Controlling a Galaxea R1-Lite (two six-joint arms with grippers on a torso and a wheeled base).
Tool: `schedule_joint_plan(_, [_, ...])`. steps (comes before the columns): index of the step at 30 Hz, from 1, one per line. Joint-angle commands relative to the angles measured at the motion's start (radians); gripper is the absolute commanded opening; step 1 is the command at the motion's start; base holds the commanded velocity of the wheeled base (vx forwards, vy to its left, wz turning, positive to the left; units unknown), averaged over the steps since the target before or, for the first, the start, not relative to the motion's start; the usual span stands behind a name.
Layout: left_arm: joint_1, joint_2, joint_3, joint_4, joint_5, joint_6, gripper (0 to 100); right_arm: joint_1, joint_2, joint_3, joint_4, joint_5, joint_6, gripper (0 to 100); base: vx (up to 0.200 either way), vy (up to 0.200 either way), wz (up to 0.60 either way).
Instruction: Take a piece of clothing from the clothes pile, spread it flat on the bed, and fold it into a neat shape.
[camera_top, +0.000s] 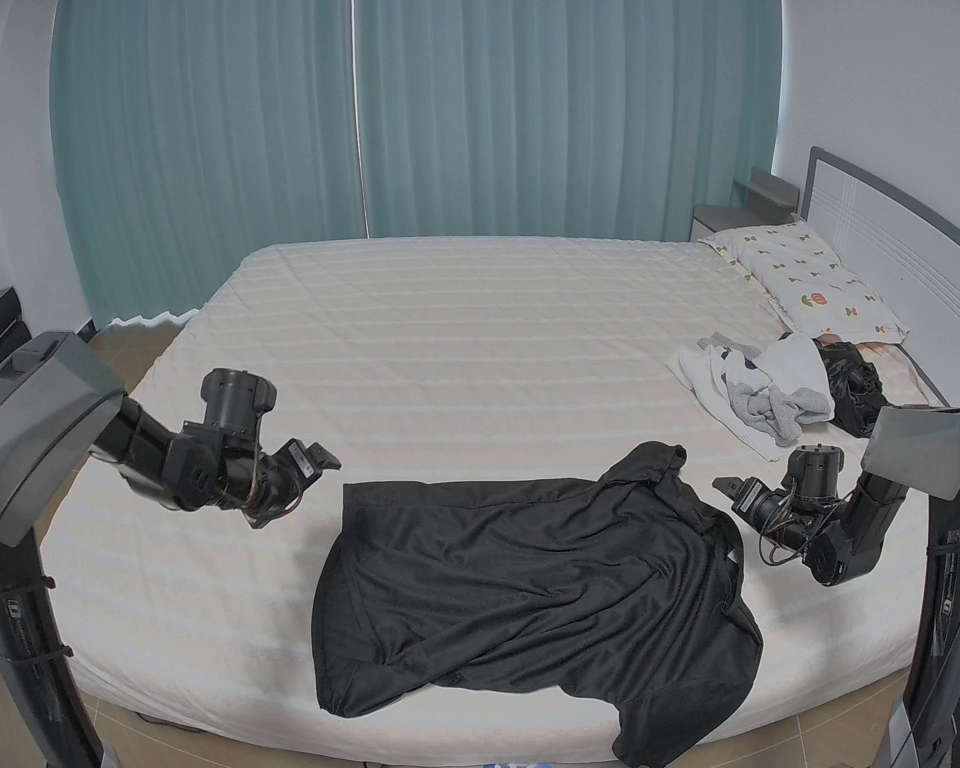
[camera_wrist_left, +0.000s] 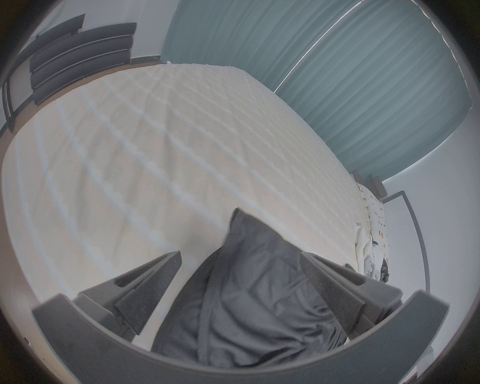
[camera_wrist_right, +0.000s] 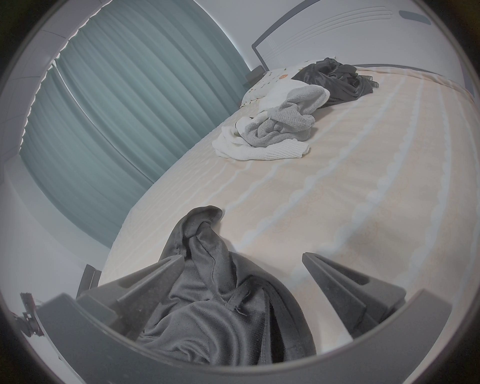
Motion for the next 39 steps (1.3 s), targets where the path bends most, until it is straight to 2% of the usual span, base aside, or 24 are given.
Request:
schedule_joint_plan(1, [-0.040, 0.291, -0.383, 0.188, -0.001, -0.025, 100, 0.004, -0.037, 0.058, -0.004, 0.001, 0.030, 100, 0.000, 0.000, 0.00])
schedule_joint_plan(2, [-0.049, 0.348, -0.450, 0.193, 0.001, -0.027, 100, 0.004, -0.044, 0.074, -0.024, 0.001, 0.032, 100, 0.000, 0.000, 0.00])
schedule_joint_plan(7, [-0.054, 0.405, -0.551, 0.196, 0.002, -0.045, 100, -0.001, -0.055, 0.119, -0.070, -0.001, 0.026, 100, 0.000, 0.000, 0.00])
schedule_joint_plan(18, [-0.051, 0.415, -0.564, 0.202, 0.012, -0.094, 100, -0.005, -0.066, 0.177, -0.124, 0.002, 0.023, 100, 0.000, 0.000, 0.00])
schedule_joint_plan(37, [-0.043, 0.481, -0.639, 0.188, 0.016, -0.065, 100, 0.005, -0.060, 0.194, -0.126, 0.013, 0.024, 100, 0.000, 0.000, 0.00])
schedule_joint_plan(38, [-0.043, 0.487, -0.642, 0.188, 0.018, -0.063, 0, 0.005, -0.058, 0.194, -0.126, 0.013, 0.024, 100, 0.000, 0.000, 0.00])
schedule_joint_plan(39, [-0.043, 0.489, -0.643, 0.188, 0.018, -0.063, 0, 0.007, -0.057, 0.193, -0.126, 0.013, 0.024, 100, 0.000, 0.000, 0.00])
